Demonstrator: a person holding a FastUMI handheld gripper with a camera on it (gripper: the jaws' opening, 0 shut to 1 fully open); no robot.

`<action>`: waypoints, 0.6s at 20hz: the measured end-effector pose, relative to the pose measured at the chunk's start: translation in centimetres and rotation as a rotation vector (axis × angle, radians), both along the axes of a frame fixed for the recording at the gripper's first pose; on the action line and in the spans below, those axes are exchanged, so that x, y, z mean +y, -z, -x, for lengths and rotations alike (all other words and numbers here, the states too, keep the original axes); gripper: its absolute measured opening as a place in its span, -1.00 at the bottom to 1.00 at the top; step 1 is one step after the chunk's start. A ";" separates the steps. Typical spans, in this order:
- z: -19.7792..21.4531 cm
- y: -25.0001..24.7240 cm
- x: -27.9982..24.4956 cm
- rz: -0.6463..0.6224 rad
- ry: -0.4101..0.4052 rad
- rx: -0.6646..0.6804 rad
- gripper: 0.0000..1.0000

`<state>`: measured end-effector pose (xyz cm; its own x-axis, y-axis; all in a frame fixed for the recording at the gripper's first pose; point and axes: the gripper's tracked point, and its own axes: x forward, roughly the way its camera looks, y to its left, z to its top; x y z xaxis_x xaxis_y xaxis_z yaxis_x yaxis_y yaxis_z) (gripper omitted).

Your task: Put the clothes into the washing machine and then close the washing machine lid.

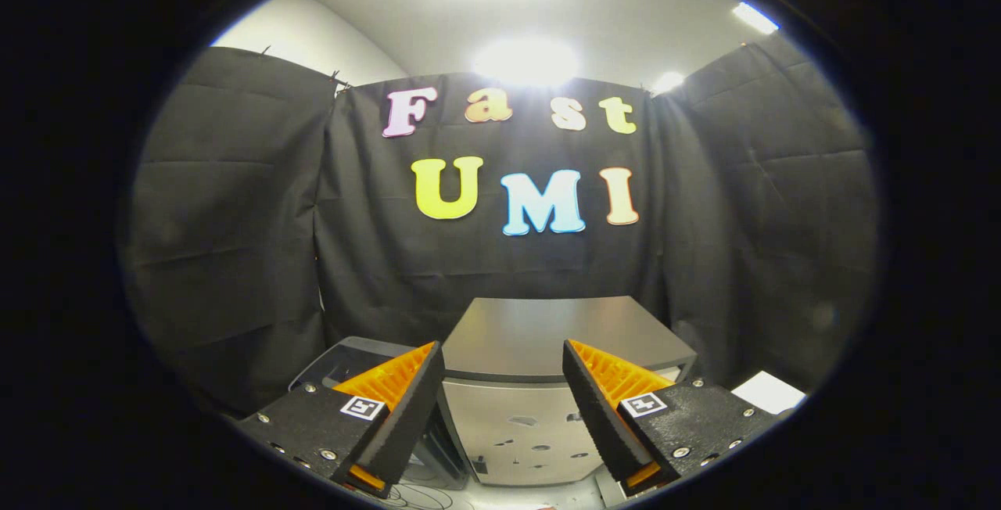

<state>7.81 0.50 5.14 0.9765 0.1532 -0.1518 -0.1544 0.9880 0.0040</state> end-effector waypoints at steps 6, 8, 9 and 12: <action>2.1 -0.5 -4.9 -0.001 0.057 -0.018 0.88; 2.5 0.1 -6.2 -0.002 0.072 -0.006 0.88; 2.7 0.2 -6.7 -0.002 0.078 -0.004 0.88; 3.2 0.3 -7.6 -0.004 0.087 -0.001 0.88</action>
